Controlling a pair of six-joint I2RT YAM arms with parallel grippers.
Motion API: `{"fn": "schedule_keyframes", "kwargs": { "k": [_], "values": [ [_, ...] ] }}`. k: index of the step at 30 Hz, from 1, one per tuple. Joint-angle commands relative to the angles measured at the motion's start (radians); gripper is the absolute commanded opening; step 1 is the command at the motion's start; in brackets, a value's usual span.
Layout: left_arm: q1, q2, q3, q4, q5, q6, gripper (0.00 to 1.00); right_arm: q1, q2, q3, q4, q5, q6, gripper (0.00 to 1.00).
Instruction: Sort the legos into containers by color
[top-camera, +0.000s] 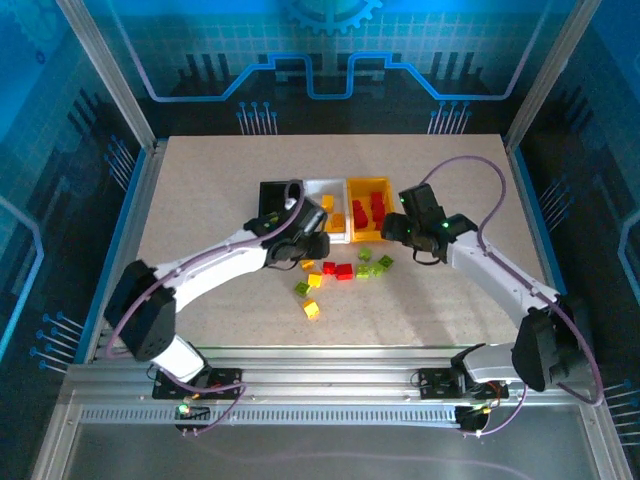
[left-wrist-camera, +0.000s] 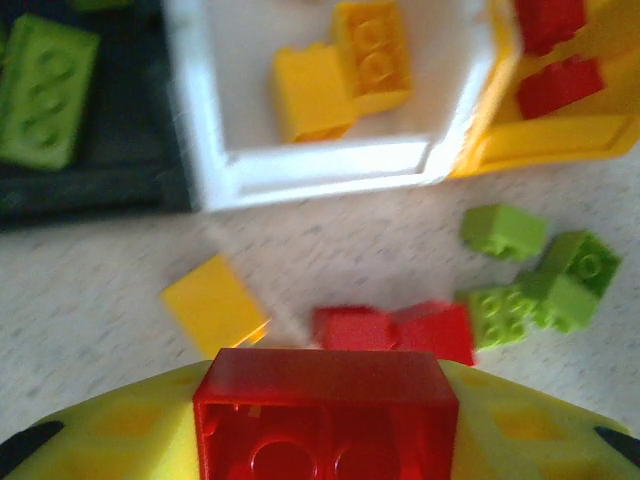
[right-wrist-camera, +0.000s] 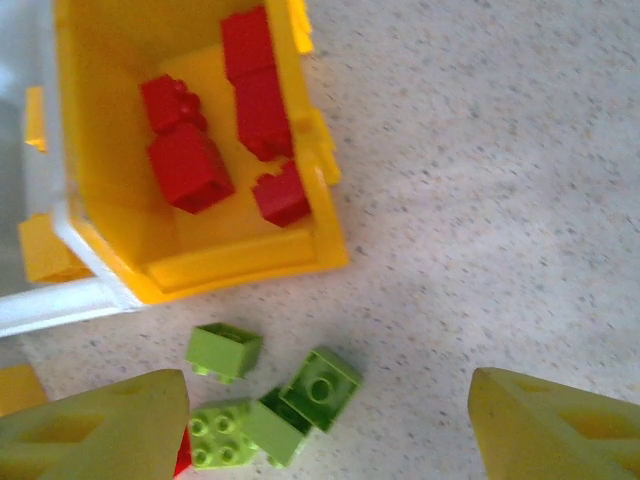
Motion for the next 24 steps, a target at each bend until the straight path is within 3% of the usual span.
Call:
{"fn": "schedule_keyframes", "kwargs": {
  "k": [1, 15, 17, 24],
  "values": [
    [-0.009, 0.147, 0.184, 0.02, 0.044, 0.063, 0.41, -0.032, -0.07, -0.059, -0.006, -0.003, 0.035, 0.75],
    [0.006, 0.679, 0.879, -0.082, 0.045, 0.104, 0.46, -0.058, -0.184, -0.156, -0.053, -0.016, 0.023, 0.76],
    [0.009, 0.717, 0.937, -0.094, 0.054, 0.098, 0.5, -0.059, -0.19, -0.161, -0.054, -0.02, 0.022, 0.76],
    [0.009, 0.737, 1.048, -0.107, 0.091, 0.074, 0.79, -0.059, -0.207, -0.18, -0.03, -0.06, 0.0, 0.77]
  ]
}}
